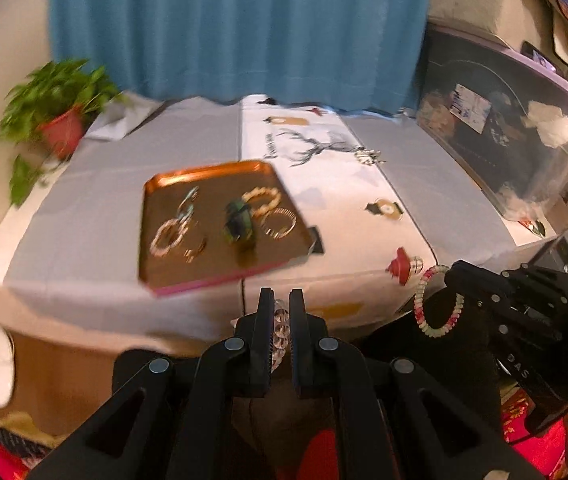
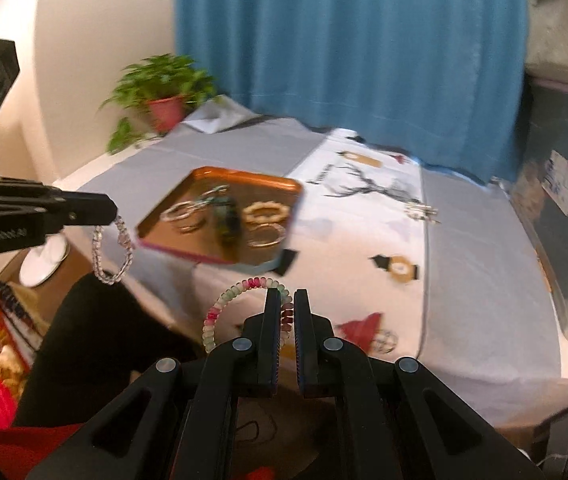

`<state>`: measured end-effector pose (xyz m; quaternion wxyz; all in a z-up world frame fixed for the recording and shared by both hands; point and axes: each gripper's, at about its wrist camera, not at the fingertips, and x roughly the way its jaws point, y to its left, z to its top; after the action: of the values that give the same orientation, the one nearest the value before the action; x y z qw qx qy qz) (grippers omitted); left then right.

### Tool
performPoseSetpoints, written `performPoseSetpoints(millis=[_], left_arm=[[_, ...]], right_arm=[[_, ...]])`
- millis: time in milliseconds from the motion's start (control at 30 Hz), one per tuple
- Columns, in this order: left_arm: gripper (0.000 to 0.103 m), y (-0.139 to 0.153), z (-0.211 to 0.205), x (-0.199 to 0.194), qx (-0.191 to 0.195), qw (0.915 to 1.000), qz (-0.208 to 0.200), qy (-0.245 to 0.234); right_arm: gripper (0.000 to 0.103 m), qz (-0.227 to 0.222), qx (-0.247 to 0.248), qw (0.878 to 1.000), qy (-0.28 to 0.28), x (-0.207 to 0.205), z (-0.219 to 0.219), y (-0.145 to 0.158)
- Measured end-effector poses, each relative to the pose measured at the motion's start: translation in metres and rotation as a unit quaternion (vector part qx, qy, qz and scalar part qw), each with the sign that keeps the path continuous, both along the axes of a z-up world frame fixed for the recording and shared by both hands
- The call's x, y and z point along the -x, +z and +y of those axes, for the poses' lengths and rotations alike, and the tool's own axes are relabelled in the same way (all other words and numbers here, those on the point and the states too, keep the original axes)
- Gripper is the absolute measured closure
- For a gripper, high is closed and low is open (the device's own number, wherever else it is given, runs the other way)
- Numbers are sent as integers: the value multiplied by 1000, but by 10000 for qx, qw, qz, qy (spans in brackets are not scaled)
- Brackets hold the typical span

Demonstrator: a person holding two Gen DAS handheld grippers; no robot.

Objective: Organize jewelry
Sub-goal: 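Carry both bracelets over the copper tray with both tools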

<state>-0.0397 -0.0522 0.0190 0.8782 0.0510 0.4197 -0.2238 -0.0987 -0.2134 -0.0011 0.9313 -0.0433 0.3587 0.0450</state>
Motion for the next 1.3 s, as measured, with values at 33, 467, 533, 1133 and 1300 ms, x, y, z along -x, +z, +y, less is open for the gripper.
performPoseSetpoints(millis=[33,467,533,1133,1300], left_arm=[[98,-2,5,5,14,10000,7,39],[98,-3,40,36,152,9995,-137,246],[98,-2,42,36,170,9995,-149,237],[98,-3,47,13,251,9992,-92,284],[98,2,54,-17,346,9988,-43,355]], right_arm=[[96,6,1,10000,57,4,7,0],[96,261,32,9990,375,32,54,-15],[96,286,10,9989,365,32,55,-15],[96,387,7,9988,310,13,55,-16],[96,410,-54,9987,301,-10,51,-18]])
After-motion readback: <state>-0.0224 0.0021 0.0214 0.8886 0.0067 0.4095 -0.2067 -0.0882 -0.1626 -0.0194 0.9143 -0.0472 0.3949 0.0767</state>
